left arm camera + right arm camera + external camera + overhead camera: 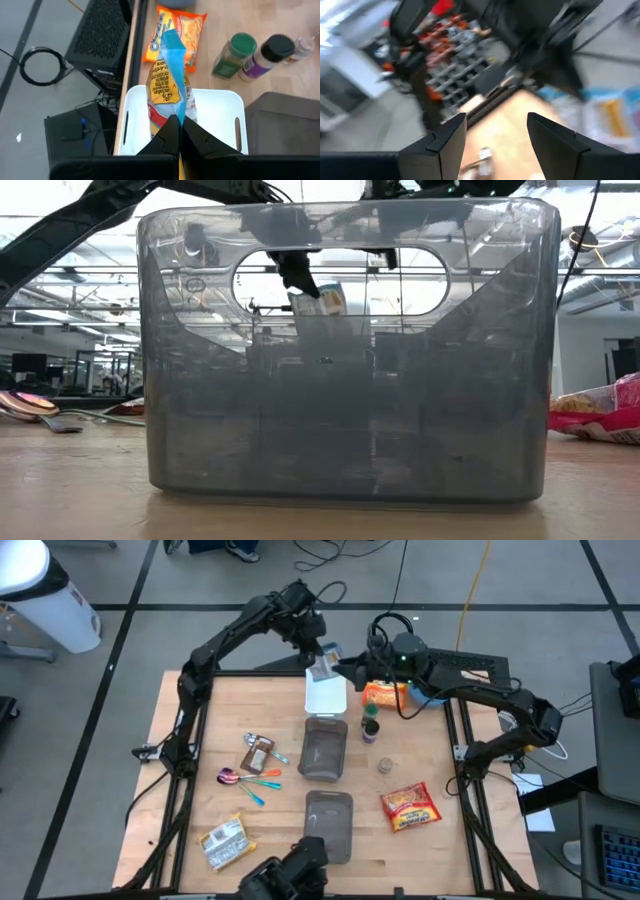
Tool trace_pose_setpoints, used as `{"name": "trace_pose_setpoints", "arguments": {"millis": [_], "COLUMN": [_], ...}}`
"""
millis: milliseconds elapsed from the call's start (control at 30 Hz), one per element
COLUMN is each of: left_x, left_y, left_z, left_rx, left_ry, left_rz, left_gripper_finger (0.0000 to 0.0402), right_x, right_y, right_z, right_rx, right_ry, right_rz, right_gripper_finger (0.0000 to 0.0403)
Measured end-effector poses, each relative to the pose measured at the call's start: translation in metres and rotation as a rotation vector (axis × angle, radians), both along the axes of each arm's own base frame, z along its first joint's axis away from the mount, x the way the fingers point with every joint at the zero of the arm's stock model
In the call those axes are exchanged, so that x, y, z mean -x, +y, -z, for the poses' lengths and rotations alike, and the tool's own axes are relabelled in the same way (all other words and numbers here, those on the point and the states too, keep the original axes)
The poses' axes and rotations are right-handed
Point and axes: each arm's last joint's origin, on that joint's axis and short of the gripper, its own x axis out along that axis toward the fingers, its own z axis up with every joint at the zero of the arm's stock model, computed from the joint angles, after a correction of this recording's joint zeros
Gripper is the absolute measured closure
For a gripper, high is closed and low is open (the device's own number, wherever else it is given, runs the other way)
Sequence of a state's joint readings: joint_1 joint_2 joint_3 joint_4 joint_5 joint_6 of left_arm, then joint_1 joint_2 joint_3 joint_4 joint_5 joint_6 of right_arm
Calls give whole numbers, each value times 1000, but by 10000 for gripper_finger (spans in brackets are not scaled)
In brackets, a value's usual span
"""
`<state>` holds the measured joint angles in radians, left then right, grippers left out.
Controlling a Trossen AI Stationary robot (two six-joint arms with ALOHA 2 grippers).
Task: Pick & Place Food Item
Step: Put the blue noodle pack into the white bin
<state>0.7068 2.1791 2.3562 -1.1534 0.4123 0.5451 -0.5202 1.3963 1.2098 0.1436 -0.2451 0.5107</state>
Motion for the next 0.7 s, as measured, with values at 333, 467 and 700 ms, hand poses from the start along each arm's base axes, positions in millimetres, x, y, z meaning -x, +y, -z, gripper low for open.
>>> {"name": "trace_pose_setpoints", "arguments": {"millis": [333,467,700], "left_x": [-12,-11,-8], "left_y": [5,9,13], "left_z": [27,34,38], "left_rx": [2,9,14], "left_ry": [73,112,131], "left_rz": [13,4,-12], "left_gripper_finger": [401,401,401], "right_x": [31,32,32], "right_y": [13,13,13], "right_z": [-18,-16,-8], "right_rx": [120,107,97], "right_ry": [98,131,159], "right_rz": [108,118,114], "right_gripper_finger": [200,200,200]}}
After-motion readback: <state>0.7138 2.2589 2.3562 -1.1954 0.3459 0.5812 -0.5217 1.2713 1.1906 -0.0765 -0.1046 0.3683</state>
